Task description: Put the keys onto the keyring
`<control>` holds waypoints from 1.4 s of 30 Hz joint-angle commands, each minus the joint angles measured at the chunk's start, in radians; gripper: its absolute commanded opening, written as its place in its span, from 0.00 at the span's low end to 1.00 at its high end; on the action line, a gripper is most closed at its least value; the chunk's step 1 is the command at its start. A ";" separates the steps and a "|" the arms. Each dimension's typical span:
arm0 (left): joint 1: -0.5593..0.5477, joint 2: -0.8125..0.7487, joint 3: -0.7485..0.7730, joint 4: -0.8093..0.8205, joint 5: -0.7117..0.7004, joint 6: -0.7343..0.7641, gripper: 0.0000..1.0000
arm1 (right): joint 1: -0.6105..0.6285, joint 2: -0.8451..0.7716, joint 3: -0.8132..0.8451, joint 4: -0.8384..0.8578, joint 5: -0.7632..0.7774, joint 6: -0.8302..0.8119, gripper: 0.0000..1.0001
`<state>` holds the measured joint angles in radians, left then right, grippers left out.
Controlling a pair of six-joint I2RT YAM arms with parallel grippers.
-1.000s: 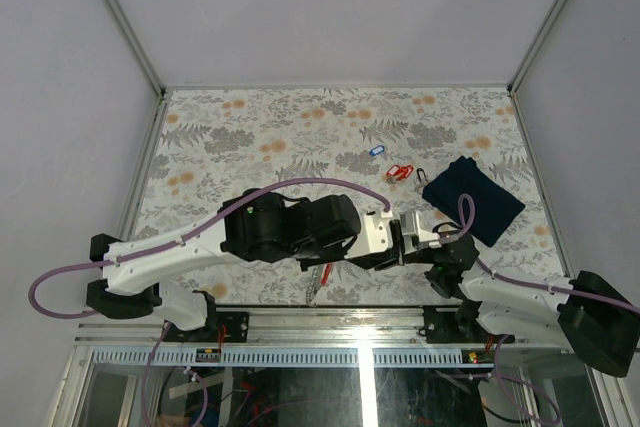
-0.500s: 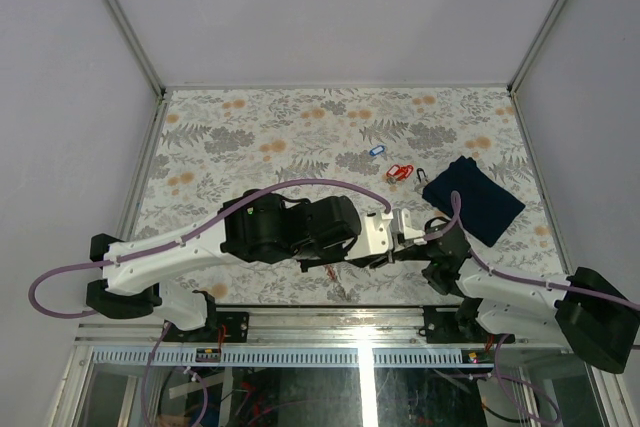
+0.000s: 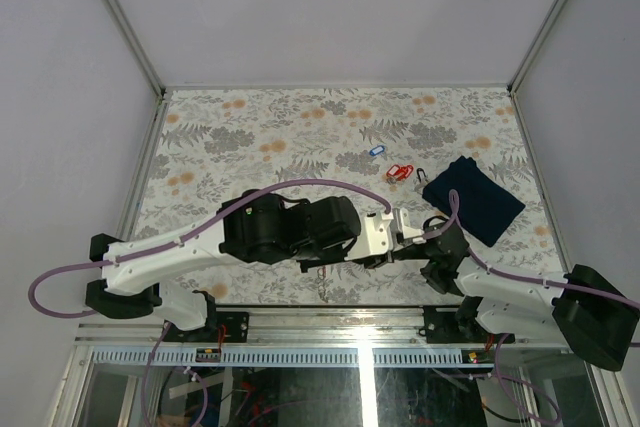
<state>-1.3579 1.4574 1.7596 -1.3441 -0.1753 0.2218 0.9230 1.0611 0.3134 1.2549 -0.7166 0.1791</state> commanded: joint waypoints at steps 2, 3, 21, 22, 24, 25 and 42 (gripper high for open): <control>-0.007 -0.046 0.070 0.063 -0.004 -0.001 0.12 | 0.009 -0.053 0.000 0.077 0.058 -0.006 0.00; -0.007 -0.067 0.066 0.089 -0.001 -0.006 0.15 | 0.009 -0.064 -0.002 0.082 0.078 0.001 0.00; -0.007 -0.638 -0.424 0.896 0.072 -0.129 0.40 | 0.009 -0.038 0.154 0.436 0.239 0.223 0.00; -0.006 -0.635 -0.432 0.921 0.084 -0.123 0.40 | 0.008 -0.037 0.168 0.436 0.243 0.229 0.00; -0.007 -0.609 -0.431 0.935 0.087 -0.108 0.40 | 0.008 -0.031 0.196 0.437 0.249 0.243 0.00; -0.008 -0.598 -0.425 0.936 0.088 -0.096 0.40 | 0.008 -0.030 0.210 0.437 0.247 0.249 0.00; -0.007 -0.551 -0.410 1.015 0.114 -0.028 0.37 | 0.010 -0.024 0.287 0.439 0.160 0.281 0.00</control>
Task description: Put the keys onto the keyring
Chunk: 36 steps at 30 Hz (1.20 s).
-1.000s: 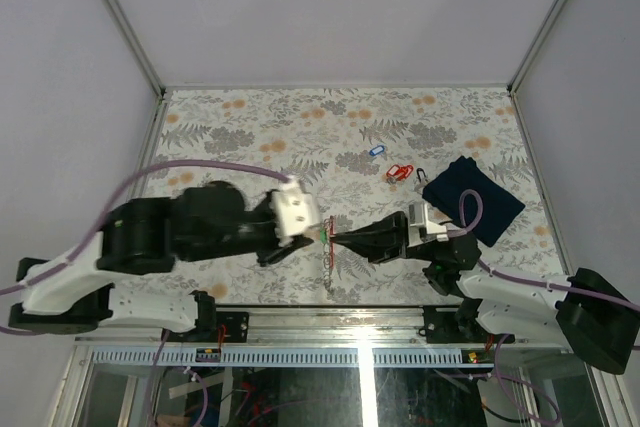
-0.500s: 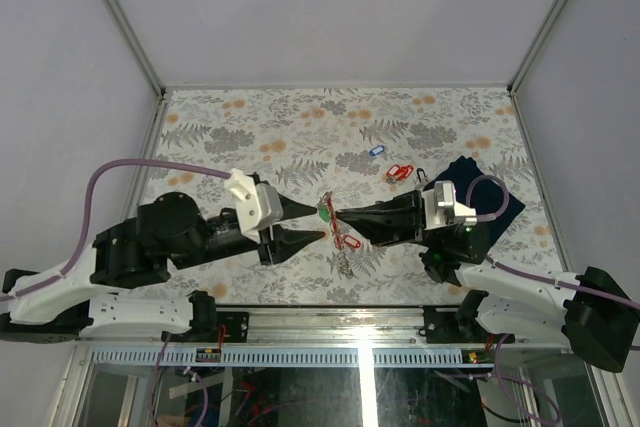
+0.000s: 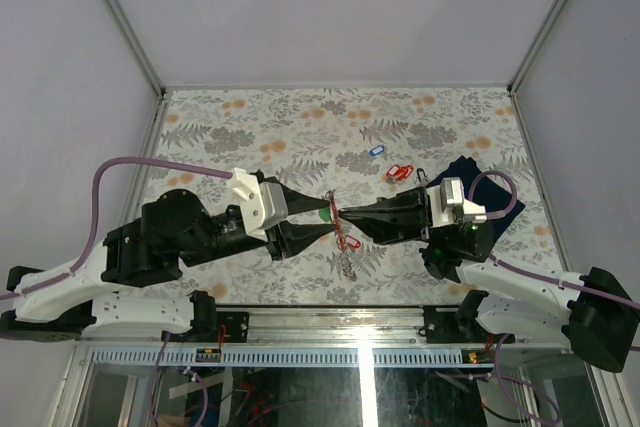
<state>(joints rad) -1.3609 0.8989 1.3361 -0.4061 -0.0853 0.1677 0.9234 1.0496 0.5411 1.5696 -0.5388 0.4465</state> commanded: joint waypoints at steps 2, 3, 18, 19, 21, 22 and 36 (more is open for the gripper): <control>-0.004 0.018 0.019 0.071 0.026 0.030 0.35 | 0.008 -0.011 0.066 0.124 -0.030 0.019 0.00; -0.004 0.022 0.022 0.067 0.029 0.032 0.34 | 0.008 -0.010 0.066 0.124 -0.035 0.022 0.00; -0.004 0.056 0.052 0.034 0.062 0.033 0.05 | 0.008 -0.017 0.076 0.124 -0.073 0.038 0.00; -0.003 0.058 0.056 0.033 0.064 0.033 0.02 | 0.009 -0.016 0.076 0.123 -0.072 0.037 0.00; -0.004 0.060 0.060 0.026 0.071 0.033 0.00 | 0.008 -0.018 0.074 0.124 -0.072 0.038 0.00; -0.004 0.063 0.065 0.019 0.075 0.033 0.00 | 0.008 -0.019 0.071 0.123 -0.072 0.038 0.00; -0.004 0.112 0.161 -0.163 0.100 0.034 0.00 | 0.008 -0.229 -0.004 -0.364 -0.090 -0.273 0.24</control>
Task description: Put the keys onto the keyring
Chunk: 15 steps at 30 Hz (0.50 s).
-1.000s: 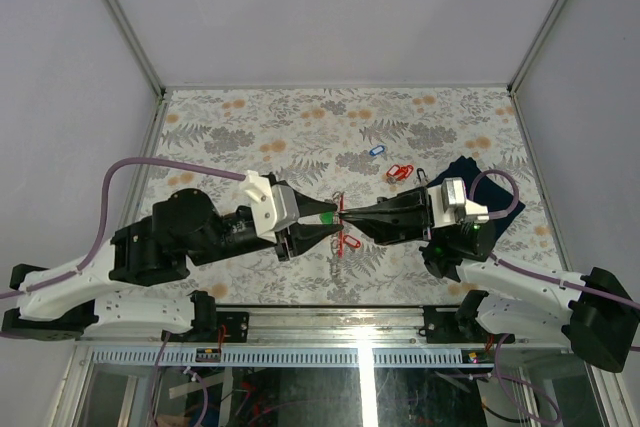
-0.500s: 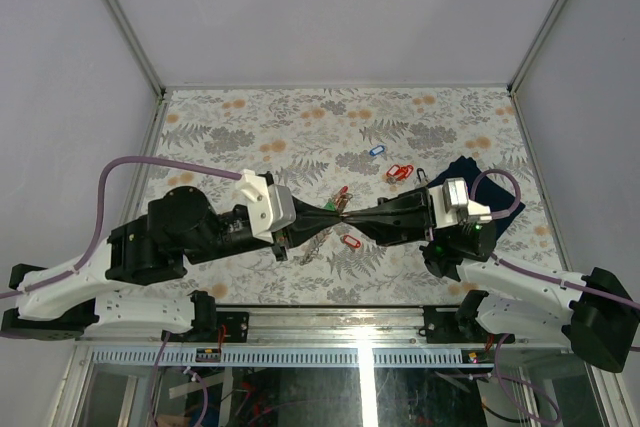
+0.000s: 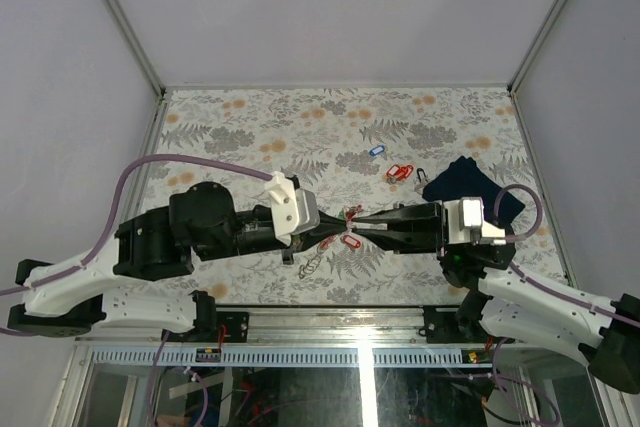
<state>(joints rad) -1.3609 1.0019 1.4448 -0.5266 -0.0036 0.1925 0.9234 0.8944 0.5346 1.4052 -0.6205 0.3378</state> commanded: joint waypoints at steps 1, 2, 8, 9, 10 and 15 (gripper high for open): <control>-0.004 0.014 0.060 -0.053 0.019 0.010 0.00 | 0.009 -0.086 0.004 -0.238 -0.010 -0.189 0.24; -0.004 0.021 0.067 -0.063 0.020 0.010 0.00 | 0.008 -0.095 0.007 -0.274 -0.015 -0.207 0.23; -0.004 0.046 0.089 -0.081 0.024 0.019 0.00 | 0.008 -0.118 0.018 -0.392 -0.030 -0.275 0.23; -0.004 0.049 0.093 -0.084 0.024 0.020 0.00 | 0.009 -0.118 0.020 -0.405 -0.035 -0.281 0.23; -0.003 0.051 0.098 -0.088 0.023 0.022 0.00 | 0.008 -0.119 0.021 -0.416 -0.038 -0.287 0.23; -0.005 0.053 0.109 -0.100 0.013 0.027 0.00 | 0.008 -0.133 0.024 -0.472 -0.042 -0.315 0.21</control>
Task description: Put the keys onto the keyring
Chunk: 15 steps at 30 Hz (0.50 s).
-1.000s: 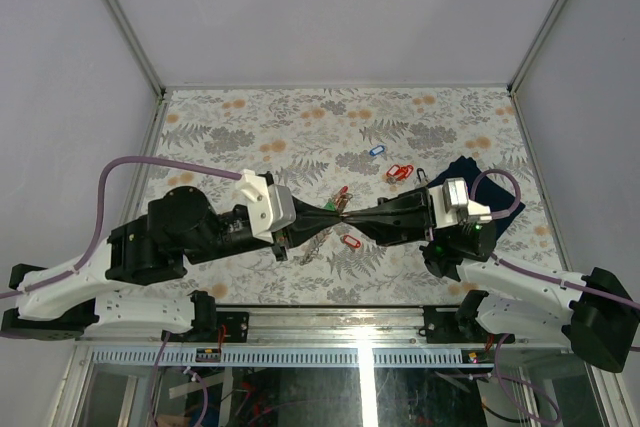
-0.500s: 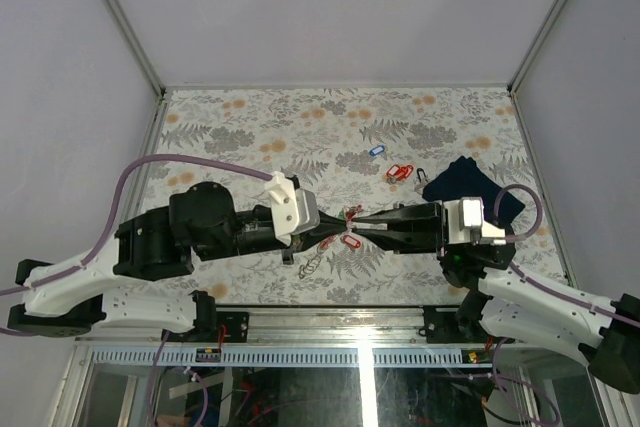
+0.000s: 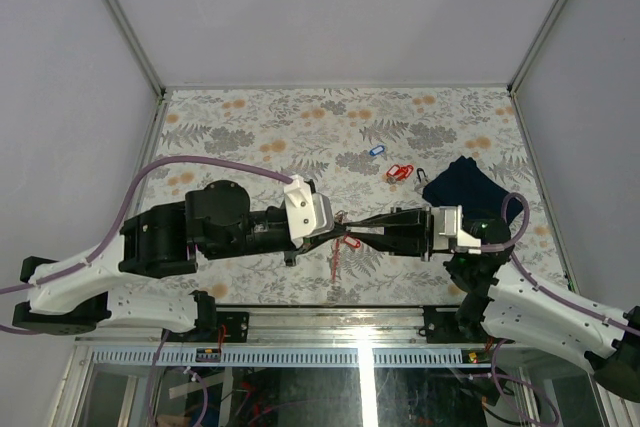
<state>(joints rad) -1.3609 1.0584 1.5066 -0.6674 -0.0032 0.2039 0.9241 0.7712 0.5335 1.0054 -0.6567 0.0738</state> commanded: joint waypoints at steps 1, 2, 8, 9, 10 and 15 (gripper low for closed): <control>-0.004 -0.004 0.048 0.038 0.010 0.017 0.00 | 0.007 -0.015 0.025 -0.083 -0.006 -0.059 0.21; -0.004 -0.004 0.048 0.037 0.008 0.017 0.00 | 0.007 -0.019 0.026 -0.097 -0.005 -0.065 0.22; -0.004 -0.002 0.050 0.030 0.005 0.017 0.00 | 0.008 -0.039 0.032 -0.146 -0.003 -0.088 0.15; -0.004 -0.001 0.051 0.029 0.006 0.017 0.00 | 0.008 -0.037 0.035 -0.148 -0.006 -0.088 0.12; -0.004 0.000 0.050 0.028 0.006 0.018 0.00 | 0.007 -0.037 0.037 -0.149 -0.010 -0.088 0.09; -0.004 0.008 0.050 0.024 0.006 0.016 0.00 | 0.007 -0.033 0.043 -0.132 -0.023 -0.075 0.13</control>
<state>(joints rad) -1.3609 1.0637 1.5261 -0.6750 -0.0032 0.2085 0.9249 0.7456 0.5339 0.8421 -0.6643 0.0017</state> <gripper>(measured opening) 0.003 0.072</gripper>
